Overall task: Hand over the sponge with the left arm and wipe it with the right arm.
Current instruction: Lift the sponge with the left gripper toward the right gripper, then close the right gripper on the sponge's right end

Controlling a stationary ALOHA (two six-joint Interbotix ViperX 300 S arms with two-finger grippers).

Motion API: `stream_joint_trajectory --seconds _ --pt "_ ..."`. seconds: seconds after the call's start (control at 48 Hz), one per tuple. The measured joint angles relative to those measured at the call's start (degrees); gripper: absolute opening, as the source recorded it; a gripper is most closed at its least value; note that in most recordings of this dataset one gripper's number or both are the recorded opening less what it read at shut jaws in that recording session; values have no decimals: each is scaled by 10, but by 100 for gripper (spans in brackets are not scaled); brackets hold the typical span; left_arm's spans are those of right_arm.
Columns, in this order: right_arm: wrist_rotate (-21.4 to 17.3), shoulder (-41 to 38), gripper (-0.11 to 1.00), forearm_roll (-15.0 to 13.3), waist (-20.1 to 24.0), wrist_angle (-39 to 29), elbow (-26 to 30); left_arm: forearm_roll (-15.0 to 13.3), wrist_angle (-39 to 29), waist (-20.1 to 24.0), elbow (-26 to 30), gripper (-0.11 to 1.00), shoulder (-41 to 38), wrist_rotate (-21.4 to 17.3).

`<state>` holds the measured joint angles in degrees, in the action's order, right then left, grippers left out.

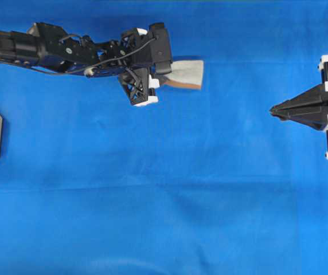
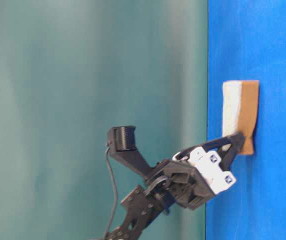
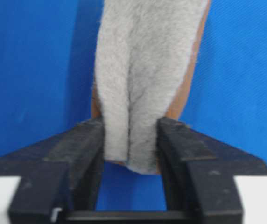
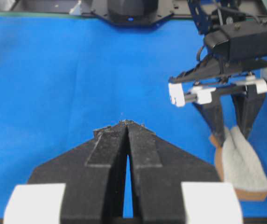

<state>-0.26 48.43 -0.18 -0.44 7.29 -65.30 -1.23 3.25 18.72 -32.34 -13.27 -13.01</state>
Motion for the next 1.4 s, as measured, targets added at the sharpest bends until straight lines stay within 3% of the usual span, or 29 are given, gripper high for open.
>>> stream_joint_trajectory --seconds 0.209,0.521,0.709,1.126,1.314,1.397 --pt "0 0 0 0 -1 0 0 -1 -41 -22 -13 24 70 25" --pt "0 -6 0 0 -16 0 0 -3 -54 -111 -38 24 173 59" --pt "0 -26 0 0 -17 0 6 -3 -57 -159 -42 24 185 95" --pt "-2 -112 2 5 -17 11 60 -3 -69 -167 -44 24 185 102" --pt "-3 -170 55 8 -14 17 99 -4 -71 -167 -45 24 185 102" --pt "-2 -202 71 8 -10 17 120 -4 -71 -167 -45 24 185 102"
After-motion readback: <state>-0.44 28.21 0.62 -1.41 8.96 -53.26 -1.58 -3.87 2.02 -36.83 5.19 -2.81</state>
